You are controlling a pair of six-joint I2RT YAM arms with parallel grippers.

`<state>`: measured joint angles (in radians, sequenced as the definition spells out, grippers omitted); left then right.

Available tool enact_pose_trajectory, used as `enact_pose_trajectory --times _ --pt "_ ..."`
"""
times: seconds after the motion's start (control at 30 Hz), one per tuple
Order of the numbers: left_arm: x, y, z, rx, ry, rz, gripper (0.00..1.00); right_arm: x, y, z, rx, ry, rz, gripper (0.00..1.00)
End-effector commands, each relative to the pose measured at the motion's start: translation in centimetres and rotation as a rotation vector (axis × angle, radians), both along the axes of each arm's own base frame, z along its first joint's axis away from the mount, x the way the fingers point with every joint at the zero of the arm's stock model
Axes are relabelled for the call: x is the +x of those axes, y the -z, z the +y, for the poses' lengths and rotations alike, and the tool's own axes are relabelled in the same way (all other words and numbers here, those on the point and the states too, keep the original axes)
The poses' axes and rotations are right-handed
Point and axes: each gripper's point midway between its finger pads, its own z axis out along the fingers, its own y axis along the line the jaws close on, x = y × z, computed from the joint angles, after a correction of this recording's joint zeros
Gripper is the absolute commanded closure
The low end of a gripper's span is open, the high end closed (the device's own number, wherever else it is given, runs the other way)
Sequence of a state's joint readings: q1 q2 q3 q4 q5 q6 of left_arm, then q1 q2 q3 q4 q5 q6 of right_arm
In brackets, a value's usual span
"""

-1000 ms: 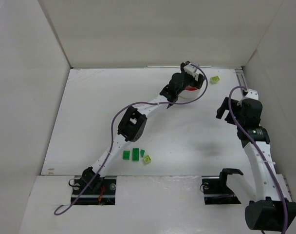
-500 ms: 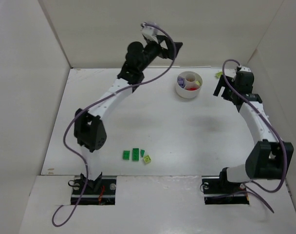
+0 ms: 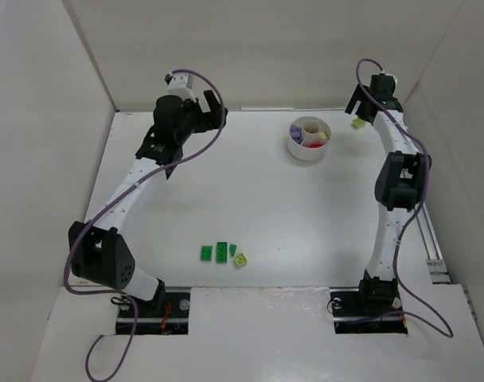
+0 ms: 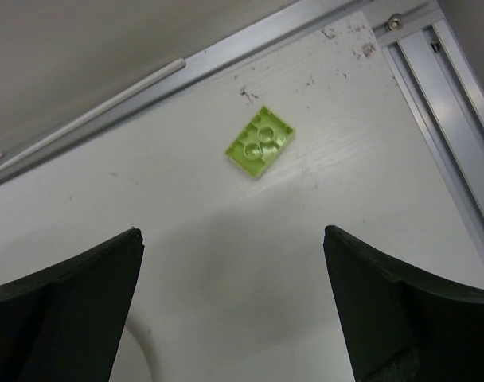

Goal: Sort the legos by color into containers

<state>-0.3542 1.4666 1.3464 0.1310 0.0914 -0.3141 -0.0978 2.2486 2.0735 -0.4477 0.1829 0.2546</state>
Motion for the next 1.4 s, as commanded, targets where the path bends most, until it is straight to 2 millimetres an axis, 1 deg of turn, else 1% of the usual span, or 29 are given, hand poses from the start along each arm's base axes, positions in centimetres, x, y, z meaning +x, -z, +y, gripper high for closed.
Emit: enact_pose_trajectory --times 0.0,0.03,0.07,0.1,0.17,0.2,0.23,0.27,0.4,0.43,0.53,0.57,0.6,0.63,0.7,0.77,0.83,0.87,0.9,0.93,0.97,1.0,1.03,1.07,1.17,1.23,1.27,1.3,1.37 --pt "-0.8 -0.7 2.7 -0.024 -0.059 0.013 0.0 2.6 -0.4 -1.0 0.019 0.073 -0.039 0.0" --pt "-0.4 -0.4 3.3 -0.021 -0.067 0.026 0.0 3.4 -0.2 -1.2 0.021 0.086 -0.054 0.0" --pt "-0.6 -0.3 3.2 -0.017 -0.059 0.041 0.0 4.0 0.0 -1.3 0.021 0.086 -0.058 0.0" --pt "0.2 0.4 3.7 -0.011 -0.074 0.062 0.0 5.2 0.5 -1.5 0.035 0.108 -0.084 0.0" --pt "0.6 1.5 4.0 -0.002 -0.075 0.099 0.0 6.0 1.3 -2.0 0.026 0.139 -0.096 0.0" --pt "0.9 1.3 4.4 0.0 -0.085 0.108 0.0 6.4 1.6 -2.0 0.038 0.147 -0.11 0.0" --pt "1.2 2.1 4.2 0.016 -0.074 0.129 0.0 7.0 2.2 -2.3 0.038 0.162 -0.127 0.0" --pt "1.5 2.4 4.6 0.019 -0.084 0.141 0.0 7.1 2.7 -2.4 0.033 0.169 -0.127 0.0" --pt "2.3 3.1 5.6 0.022 -0.094 0.177 0.0 8.5 3.7 -2.2 0.051 0.158 -0.159 0.0" --pt "2.3 3.5 5.3 0.02 -0.078 0.187 0.0 8.7 4.1 -2.2 0.052 0.158 -0.161 0.0" --pt "2.4 3.5 5.6 0.017 -0.078 0.188 0.0 8.6 4.3 -2.1 0.066 0.168 -0.154 0.0" --pt "2.5 3.5 6.1 0.016 -0.087 0.188 0.0 8.4 4.9 -2.3 0.061 0.177 -0.142 0.0" --pt "2.5 3.5 6.1 0.016 -0.087 0.188 0.0 8.2 6.1 -2.3 0.061 0.178 -0.119 0.02" --pt "2.8 3.9 6.6 0.017 -0.098 0.197 0.0 8.2 6.1 -2.3 0.061 0.178 -0.119 0.02" --pt "2.7 3.9 6.4 0.015 -0.089 0.198 0.0 8.0 7.8 -2.2 0.069 0.184 -0.09 0.05" --pt "2.8 4.3 6.8 0.008 -0.1 0.21 0.0 8.1 7.8 -2.2 0.077 0.19 -0.093 0.07" --pt "2.9 4.3 7.3 0.007 -0.109 0.21 0.0 8.2 8.0 -2.2 0.077 0.19 -0.095 0.12" --pt "2.9 4.3 7.3 0.007 -0.109 0.21 0.0 8.0 8.2 -2.3 0.079 0.202 -0.089 0.12" --pt "2.9 4.3 7.3 0.007 -0.109 0.21 0.0 8.1 7.8 -2.5 0.073 0.21 -0.098 0.12" --pt "2.9 4.3 7.3 0.007 -0.109 0.21 0.0 7.7 8.2 -2.4 0.084 0.218 -0.078 0.12" --pt "2.7 3.8 7.3 0.005 -0.109 0.2 0.0 7.7 8.2 -2.5 0.078 0.226 -0.078 0.09" --pt "2.6 4.4 7.3 0.007 -0.109 0.211 0.0 7.7 8.2 -2.5 0.078 0.226 -0.078 0.09" --pt "2.4 4.0 7.3 0.006 -0.109 0.203 0.0 7.7 8.2 -2.5 0.085 0.231 -0.081 0.09" --pt "2.5 4.4 7.8 0.006 -0.12 0.212 0.0 7.7 8.2 -2.5 0.085 0.231 -0.081 0.09" --pt "2.3 4.0 7.9 0.013 -0.118 0.2 0.0 7.6 8.7 -2.8 0.088 0.26 -0.08 0.17" --pt "2.5 4.2 8.4 0.012 -0.129 0.198 0.0 7.6 8.7 -3.0 0.082 0.269 -0.081 0.24" --pt "2.5 4.2 8.4 0.012 -0.129 0.198 0.0 7.6 8.7 -3.0 0.09 0.275 -0.084 0.28" --pt "2.5 4.2 8.4 0.012 -0.129 0.198 0.0 7.4 9.0 -3.1 0.091 0.287 -0.079 0.37" --pt "2.6 4.2 8.8 0.011 -0.138 0.198 0.0 7.4 9.0 -3.1 0.091 0.288 -0.079 0.4"
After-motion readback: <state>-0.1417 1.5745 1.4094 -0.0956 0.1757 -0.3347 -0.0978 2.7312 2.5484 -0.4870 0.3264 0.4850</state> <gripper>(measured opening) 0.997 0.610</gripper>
